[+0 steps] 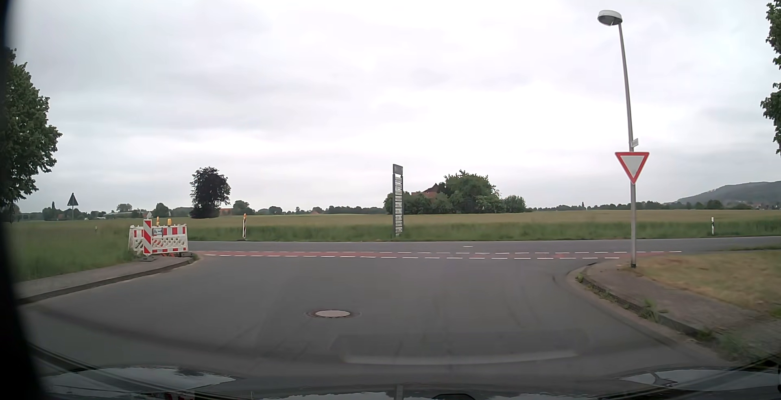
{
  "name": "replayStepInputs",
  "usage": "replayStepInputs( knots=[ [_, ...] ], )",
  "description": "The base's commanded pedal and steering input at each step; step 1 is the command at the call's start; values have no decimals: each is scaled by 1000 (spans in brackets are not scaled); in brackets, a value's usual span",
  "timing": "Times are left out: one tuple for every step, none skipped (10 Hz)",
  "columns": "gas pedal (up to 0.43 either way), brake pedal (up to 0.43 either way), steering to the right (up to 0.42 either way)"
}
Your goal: Follow the waypoints while adhering to traffic rules and regulations
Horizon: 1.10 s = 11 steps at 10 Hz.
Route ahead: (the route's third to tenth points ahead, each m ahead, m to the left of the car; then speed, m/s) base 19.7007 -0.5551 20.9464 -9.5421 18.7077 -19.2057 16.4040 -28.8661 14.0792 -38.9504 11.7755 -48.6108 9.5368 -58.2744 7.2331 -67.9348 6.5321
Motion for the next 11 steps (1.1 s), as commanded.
replayStepInputs(
  knots=[
    [0, 122, 8],
    [0, 128, 8],
    [0, 134, 8],
    [0, 146, 8],
    [0, 152, 8],
    [0, 146, 8],
    [0, 159, 8],
    [0, 165, 8],
    [0, 177, 9],
    [0, 201, 14],
    [0, 207, 25]
  ],
)
